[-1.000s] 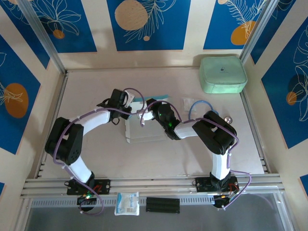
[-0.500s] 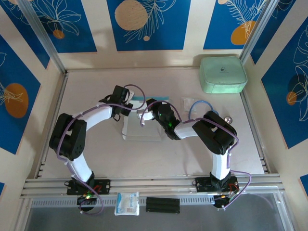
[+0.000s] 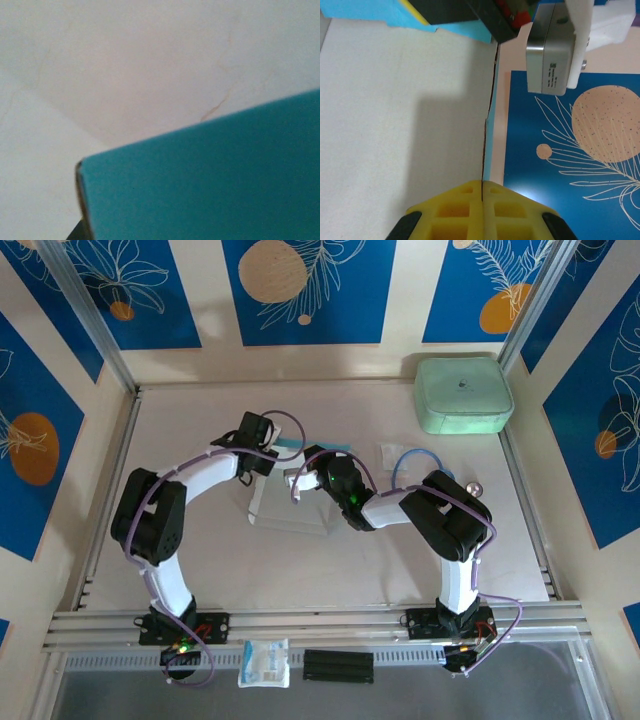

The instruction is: Fold the paper box

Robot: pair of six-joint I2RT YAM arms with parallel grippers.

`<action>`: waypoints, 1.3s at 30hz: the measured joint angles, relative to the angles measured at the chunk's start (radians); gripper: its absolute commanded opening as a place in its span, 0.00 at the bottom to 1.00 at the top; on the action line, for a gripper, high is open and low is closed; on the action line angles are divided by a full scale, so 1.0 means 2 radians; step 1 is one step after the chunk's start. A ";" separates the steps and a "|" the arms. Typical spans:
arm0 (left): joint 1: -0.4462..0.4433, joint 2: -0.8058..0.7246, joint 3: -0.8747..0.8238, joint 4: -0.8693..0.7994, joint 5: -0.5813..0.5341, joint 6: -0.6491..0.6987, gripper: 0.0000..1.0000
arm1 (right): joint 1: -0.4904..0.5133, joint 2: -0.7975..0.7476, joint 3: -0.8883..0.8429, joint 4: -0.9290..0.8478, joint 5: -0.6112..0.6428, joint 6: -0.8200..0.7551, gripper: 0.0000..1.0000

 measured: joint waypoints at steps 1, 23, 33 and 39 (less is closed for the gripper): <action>-0.001 0.005 0.007 -0.003 -0.002 0.000 0.09 | 0.000 0.000 0.000 0.000 0.000 0.000 0.00; -0.003 0.046 0.050 -0.043 -0.022 -0.008 0.13 | 0.002 0.000 0.000 -0.003 -0.002 0.000 0.00; -0.003 0.046 0.051 -0.042 -0.020 -0.023 0.00 | 0.002 0.000 0.000 -0.002 -0.002 0.000 0.00; -0.003 0.050 0.053 -0.038 -0.020 -0.036 0.17 | 0.003 0.000 0.000 -0.002 -0.002 0.000 0.00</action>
